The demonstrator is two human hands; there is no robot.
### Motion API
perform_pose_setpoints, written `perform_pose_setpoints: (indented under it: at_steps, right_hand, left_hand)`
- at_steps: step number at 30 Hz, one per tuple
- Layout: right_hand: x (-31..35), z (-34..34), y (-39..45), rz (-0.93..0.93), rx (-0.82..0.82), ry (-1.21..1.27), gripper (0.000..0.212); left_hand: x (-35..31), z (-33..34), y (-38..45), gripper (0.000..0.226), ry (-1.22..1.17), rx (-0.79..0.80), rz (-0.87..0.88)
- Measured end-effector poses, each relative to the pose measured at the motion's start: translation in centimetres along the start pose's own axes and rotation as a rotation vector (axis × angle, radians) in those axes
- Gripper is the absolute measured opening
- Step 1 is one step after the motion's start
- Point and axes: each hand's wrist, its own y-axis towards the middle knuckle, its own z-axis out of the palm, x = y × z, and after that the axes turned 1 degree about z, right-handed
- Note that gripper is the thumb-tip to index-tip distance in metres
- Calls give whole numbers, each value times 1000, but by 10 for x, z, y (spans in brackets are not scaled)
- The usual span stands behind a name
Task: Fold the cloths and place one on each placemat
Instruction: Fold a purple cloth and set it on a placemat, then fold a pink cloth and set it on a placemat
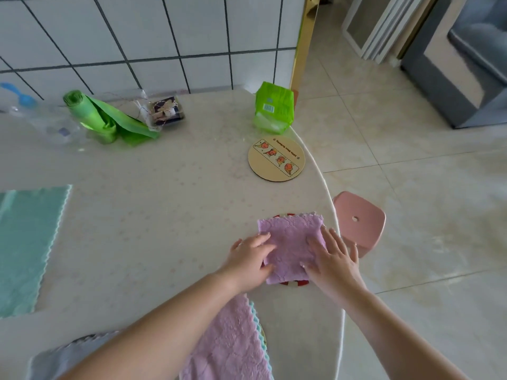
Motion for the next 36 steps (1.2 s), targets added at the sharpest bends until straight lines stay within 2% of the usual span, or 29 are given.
perform_pose_setpoints:
  at_steps: [4, 8, 10, 14, 17, 18, 20, 21, 23, 24, 29, 36]
  right_hand:
    - [48, -10, -13, -75, -116, 180, 60]
    - [123, 7, -38, -304, -16, 333, 49]
    - [165, 17, -50, -419, 66, 345, 50]
    - [249, 46, -73, -588, 228, 279, 56]
    - [312, 69, -88, -677, 208, 263, 49]
    - [335, 73, -92, -702, 217, 243, 55]
    - [378, 80, -98, -727, 296, 168, 62]
    - [398, 85, -98, -731, 318, 138, 58]
    - [435, 93, -95, -753, 332, 49, 54]
    - [451, 96, -94, -755, 338, 12, 56]
    - [493, 110, -81, -689, 368, -98, 58]
    - [509, 111, -57, -593, 352, -80, 43]
  left_hand:
    - [31, -19, -49, 27, -586, -188, -109]
    - [91, -26, -122, 18, -850, -453, -240]
    - [126, -29, -164, 25, -902, -563, -311]
    - [202, -27, -256, 30, -866, -664, -457]
    - [254, -24, -319, 45, -737, -688, -583]
    - [268, -25, -336, 43, -682, -680, -606]
    - [291, -30, -365, 22, -490, -645, -645]
    - [303, -34, -375, 22, -384, -619, -662]
    - [320, -44, -390, 45, -245, -524, -667]
    - [330, -47, -395, 48, -168, -474, -670]
    - [372, -56, -398, 60, 35, -255, -676]
    - [419, -64, -393, 57, -17, -334, -659]
